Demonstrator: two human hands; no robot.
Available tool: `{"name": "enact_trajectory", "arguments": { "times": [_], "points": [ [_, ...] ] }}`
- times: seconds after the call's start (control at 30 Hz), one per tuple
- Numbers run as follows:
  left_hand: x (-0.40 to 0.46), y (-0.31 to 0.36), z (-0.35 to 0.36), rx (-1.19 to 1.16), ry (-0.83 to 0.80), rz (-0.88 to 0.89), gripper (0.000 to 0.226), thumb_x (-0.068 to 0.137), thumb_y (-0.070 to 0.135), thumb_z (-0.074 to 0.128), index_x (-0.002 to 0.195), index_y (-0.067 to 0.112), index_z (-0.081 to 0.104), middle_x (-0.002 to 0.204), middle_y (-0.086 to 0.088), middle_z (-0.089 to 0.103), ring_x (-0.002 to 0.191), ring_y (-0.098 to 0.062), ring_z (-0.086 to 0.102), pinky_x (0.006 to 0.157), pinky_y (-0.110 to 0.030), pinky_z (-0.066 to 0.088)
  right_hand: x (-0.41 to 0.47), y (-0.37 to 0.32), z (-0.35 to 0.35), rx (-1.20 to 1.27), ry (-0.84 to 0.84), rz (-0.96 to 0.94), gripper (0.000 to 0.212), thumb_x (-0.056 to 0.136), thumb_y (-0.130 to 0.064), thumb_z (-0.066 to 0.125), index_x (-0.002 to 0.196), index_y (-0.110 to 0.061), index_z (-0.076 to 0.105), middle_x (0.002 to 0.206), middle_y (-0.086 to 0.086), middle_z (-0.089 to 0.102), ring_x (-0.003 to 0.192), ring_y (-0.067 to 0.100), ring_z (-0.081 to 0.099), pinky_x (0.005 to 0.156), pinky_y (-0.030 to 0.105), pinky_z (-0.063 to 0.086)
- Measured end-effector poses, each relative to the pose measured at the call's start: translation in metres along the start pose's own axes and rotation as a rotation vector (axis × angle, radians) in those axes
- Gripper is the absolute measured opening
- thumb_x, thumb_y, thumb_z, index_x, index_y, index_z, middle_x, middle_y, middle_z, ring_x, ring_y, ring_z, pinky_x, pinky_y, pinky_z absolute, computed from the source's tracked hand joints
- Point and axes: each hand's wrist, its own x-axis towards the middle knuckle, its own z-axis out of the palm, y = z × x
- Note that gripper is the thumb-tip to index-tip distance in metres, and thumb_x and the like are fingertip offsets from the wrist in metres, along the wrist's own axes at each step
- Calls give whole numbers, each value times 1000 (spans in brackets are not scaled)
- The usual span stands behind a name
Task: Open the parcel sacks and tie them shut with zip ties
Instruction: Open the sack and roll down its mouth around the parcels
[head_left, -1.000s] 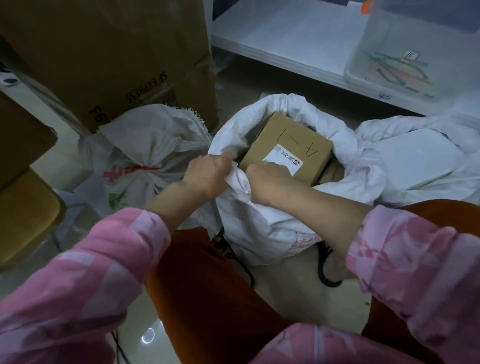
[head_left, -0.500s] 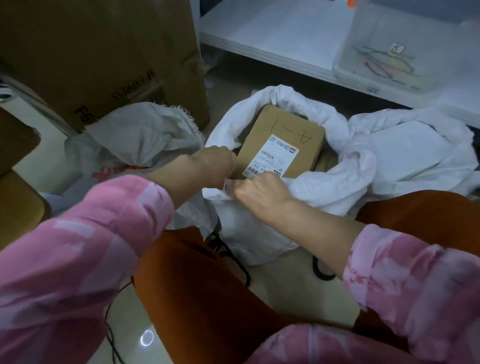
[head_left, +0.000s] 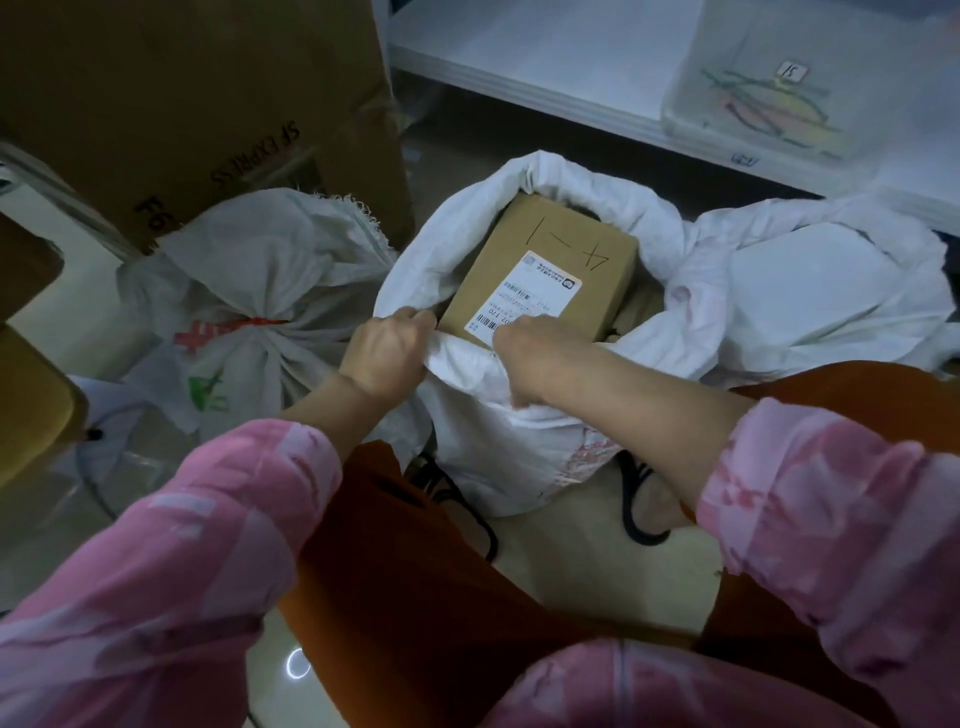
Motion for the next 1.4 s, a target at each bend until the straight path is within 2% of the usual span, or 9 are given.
{"name": "enact_trajectory", "arguments": {
  "times": [0.1, 0.2, 0.5, 0.67, 0.87, 1.03, 1.17, 1.27, 1.4],
  "points": [
    [5, 5, -14, -55, -254, -129, 10, 78, 2, 61, 86, 4, 54, 90, -17, 61, 75, -36, 60, 57, -35, 41, -6, -5, 16, -188, 149, -108, 28, 88, -3, 54, 114, -12, 57, 117, 6, 60, 110, 26, 58, 72, 29, 36],
    [25, 9, -44, -147, -649, -112, 30, 76, 17, 74, 102, 8, 60, 107, -6, 60, 94, -21, 56, 74, -31, 47, -10, -6, 30, -315, 200, -203, 28, 92, 1, 44, 111, -12, 61, 115, 5, 64, 108, 26, 60, 67, 28, 35],
    [28, 53, -16, -235, -559, 39, 27, 69, 28, 76, 94, 20, 68, 85, 2, 67, 88, -17, 62, 66, -22, 36, -22, 5, 45, -260, 335, -185, 29, 94, -1, 39, 119, -10, 51, 112, 9, 59, 100, 29, 60, 63, 33, 34],
    [11, 55, 2, 76, -312, -10, 28, 86, 35, 60, 111, 22, 59, 108, -3, 65, 100, -24, 61, 76, -31, 43, -21, 29, 22, 253, 52, -172, 38, 74, -33, 76, 103, -19, 55, 101, -5, 52, 93, 16, 54, 64, 28, 37],
    [2, 62, 10, 128, -241, -32, 24, 86, 20, 57, 109, 14, 55, 106, -8, 66, 97, -31, 62, 70, -32, 39, -24, 52, 11, -210, -32, -37, 48, 76, -17, 76, 116, -12, 50, 106, 4, 54, 95, 22, 56, 66, 29, 38],
    [-12, 52, 16, -57, -114, -86, 23, 77, 9, 63, 100, 5, 60, 94, -15, 66, 84, -36, 63, 62, -33, 36, -31, 59, 56, -355, 218, -158, 15, 81, 2, 58, 92, -6, 62, 92, 9, 67, 83, 27, 65, 59, 31, 38],
    [-19, 59, 17, -71, -192, -123, 32, 70, 2, 68, 101, 5, 60, 94, -17, 63, 79, -37, 63, 63, -40, 48, -34, 69, 85, -333, 388, -193, 31, 29, 4, 80, 46, -7, 56, 41, 5, 50, 29, 19, 47, 41, 14, 19],
    [-5, 72, -1, -119, -401, -191, 40, 83, 11, 63, 119, 8, 46, 125, -15, 44, 107, -35, 54, 86, -39, 43, -33, 75, 88, -323, 471, -205, 15, 39, 2, 67, 45, -7, 56, 42, 5, 50, 29, 19, 47, 41, 14, 21],
    [23, 87, -39, -550, -399, -117, 44, 75, 18, 76, 116, 16, 58, 120, 1, 53, 101, -15, 55, 84, -22, 42, -36, 75, 84, -318, 569, -286, 8, 51, 2, 54, 48, -6, 56, 46, 8, 51, 31, 22, 49, 41, 16, 22]
  ]
}}
